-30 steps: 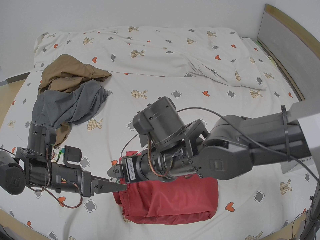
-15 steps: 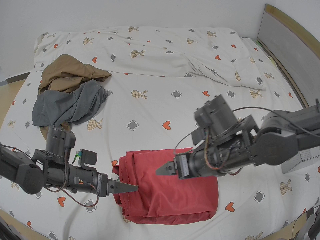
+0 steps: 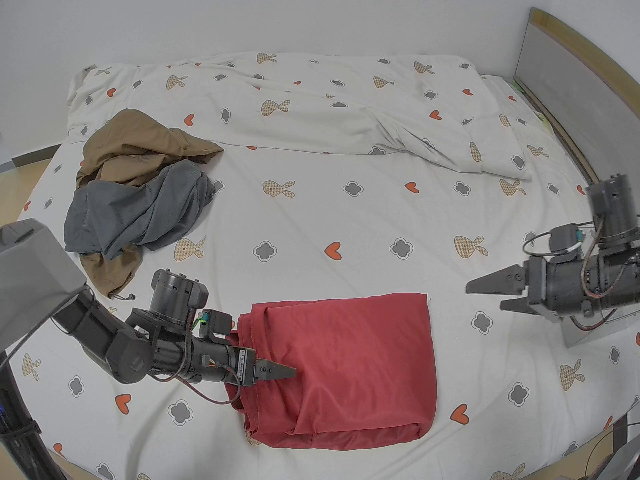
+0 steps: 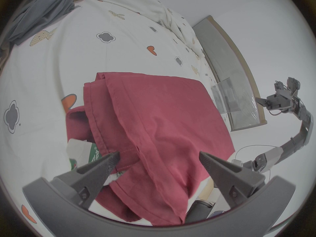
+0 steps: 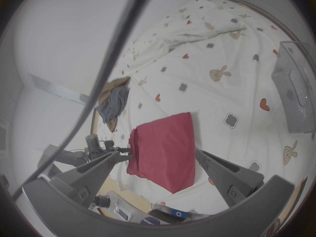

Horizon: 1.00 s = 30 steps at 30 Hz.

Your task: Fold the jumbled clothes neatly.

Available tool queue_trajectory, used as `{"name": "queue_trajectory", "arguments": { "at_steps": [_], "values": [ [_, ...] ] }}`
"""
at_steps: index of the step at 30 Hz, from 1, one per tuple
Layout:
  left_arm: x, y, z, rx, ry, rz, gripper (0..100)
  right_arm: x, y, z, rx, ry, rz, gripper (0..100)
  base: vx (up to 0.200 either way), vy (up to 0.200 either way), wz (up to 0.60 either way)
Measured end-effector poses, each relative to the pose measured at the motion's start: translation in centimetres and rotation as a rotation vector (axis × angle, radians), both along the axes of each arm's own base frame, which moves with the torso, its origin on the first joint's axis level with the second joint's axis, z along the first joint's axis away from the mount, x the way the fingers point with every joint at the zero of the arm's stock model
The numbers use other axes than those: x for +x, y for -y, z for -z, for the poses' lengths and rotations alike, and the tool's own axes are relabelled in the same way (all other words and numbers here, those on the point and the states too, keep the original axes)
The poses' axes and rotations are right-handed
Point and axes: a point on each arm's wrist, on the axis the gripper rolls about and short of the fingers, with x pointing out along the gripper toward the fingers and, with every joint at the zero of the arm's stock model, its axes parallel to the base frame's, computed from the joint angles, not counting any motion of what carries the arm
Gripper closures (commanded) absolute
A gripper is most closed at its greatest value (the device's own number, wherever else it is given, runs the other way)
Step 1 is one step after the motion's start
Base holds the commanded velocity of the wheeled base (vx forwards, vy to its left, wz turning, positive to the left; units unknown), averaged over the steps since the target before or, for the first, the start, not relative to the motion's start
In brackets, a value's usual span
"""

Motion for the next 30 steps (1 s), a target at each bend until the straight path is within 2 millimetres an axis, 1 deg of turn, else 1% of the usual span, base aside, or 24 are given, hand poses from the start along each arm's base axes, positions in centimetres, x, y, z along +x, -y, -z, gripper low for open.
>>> {"name": "queue_trajectory", "arguments": {
  "at_steps": [2, 3, 6, 9, 11, 16, 20, 24, 30],
  "values": [
    [0.5, 0.2, 0.5, 0.007, -0.002, -0.008, 0, -0.5, 1.4, -0.2, 0.037, 0.029, 0.025, 0, 0.000, 0.000, 0.00],
    [0.8, 0.3, 0.7, 0.013, -0.002, -0.014, 100, -0.8, 2.1, -0.3, 0.053, 0.043, 0.038, 0, 0.000, 0.000, 0.00],
    [1.5, 0.5, 1.4, 0.033, -0.006, -0.037, 100, -1.4, 3.5, -0.6, 0.083, 0.073, 0.068, 0, 0.000, 0.000, 0.00],
    [1.8, 0.3, 1.8, 0.036, -0.021, -0.058, 100, -1.9, 4.0, -0.6, 0.090, 0.082, 0.079, 0, 0.000, 0.000, 0.00],
    [1.8, 0.1, 1.7, 0.032, -0.029, -0.075, 100, -2.1, 4.1, -0.6, 0.091, 0.085, 0.083, 0, 0.000, 0.000, 0.00],
    [1.4, -1.1, 0.5, 0.016, -0.025, -0.119, 100, -2.3, 4.1, -0.4, 0.089, 0.081, 0.081, 0, 0.000, 0.000, 0.00],
    [0.7, -2.3, -0.2, 0.012, -0.021, -0.152, 100, -2.0, 3.9, 0.0, 0.082, 0.067, 0.070, 0, 0.000, 0.000, 0.00],
    [-0.1, -3.0, -0.4, 0.017, -0.031, -0.164, 100, -1.7, 3.6, 0.4, 0.075, 0.048, 0.059, 0, 0.000, 0.000, 0.00],
    [-0.8, -3.2, 0.0, 0.027, -0.049, -0.161, 100, -1.3, 3.0, 1.1, 0.067, 0.015, 0.033, 0, 0.000, 0.000, 0.00]
  ]
}}
